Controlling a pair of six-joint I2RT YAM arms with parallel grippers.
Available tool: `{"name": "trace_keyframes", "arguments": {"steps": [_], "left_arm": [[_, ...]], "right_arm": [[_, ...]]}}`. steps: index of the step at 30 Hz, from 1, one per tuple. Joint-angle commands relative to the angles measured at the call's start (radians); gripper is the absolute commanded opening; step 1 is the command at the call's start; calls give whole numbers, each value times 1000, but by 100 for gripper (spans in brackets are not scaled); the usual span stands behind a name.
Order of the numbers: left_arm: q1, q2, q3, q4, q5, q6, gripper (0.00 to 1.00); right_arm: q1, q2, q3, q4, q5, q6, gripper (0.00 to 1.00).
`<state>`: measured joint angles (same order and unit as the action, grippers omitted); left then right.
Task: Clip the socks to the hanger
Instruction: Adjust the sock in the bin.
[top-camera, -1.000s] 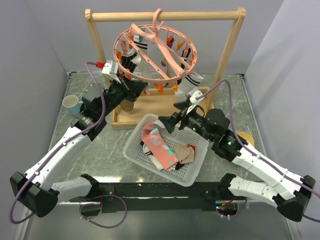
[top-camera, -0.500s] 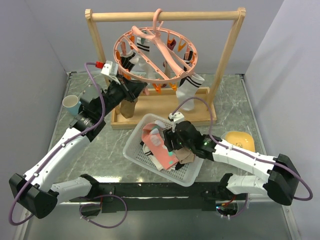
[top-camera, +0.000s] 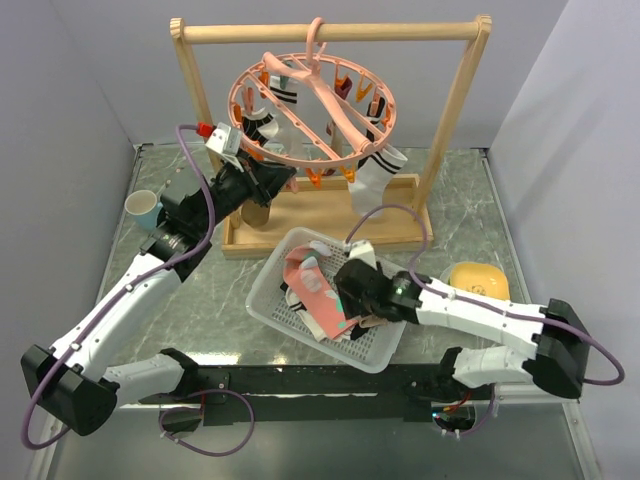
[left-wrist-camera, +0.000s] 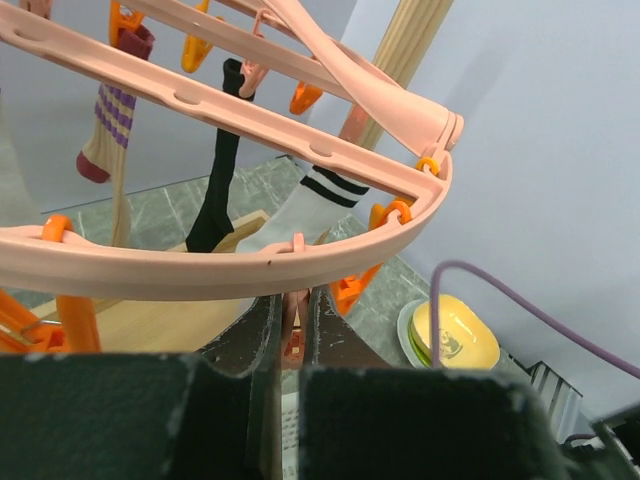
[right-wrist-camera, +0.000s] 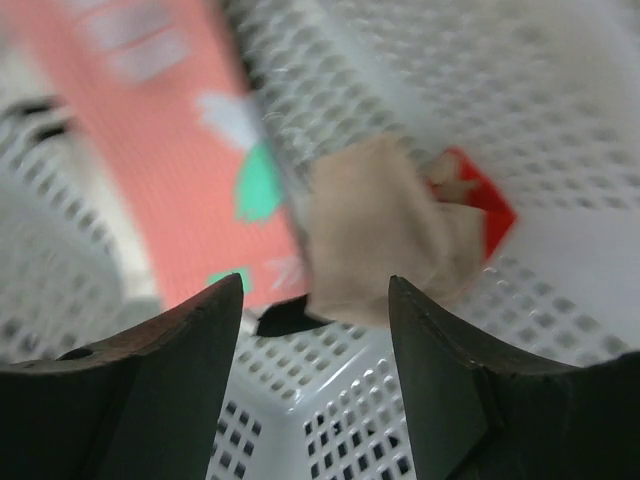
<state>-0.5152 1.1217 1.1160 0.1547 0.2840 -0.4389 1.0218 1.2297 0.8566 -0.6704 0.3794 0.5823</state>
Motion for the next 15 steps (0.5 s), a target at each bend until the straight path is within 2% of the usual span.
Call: {"name": "trace_keyframes", "arguments": {"steps": [1,8,11,15], "left_arm": [[7,12,-30,22,52,28,1],[12,24,-25,16,47,32,1],[12,24,-16,14,50,34,1],[14,13,-21,25,44,32,1]], "right_arm": [[83,-122,-72,191,-75,-114,67],[54,83,36,431,-305,-309,52],[54,195,88,449,-373,-325,51],[57,249,90,468,-419,-320,52]]}}
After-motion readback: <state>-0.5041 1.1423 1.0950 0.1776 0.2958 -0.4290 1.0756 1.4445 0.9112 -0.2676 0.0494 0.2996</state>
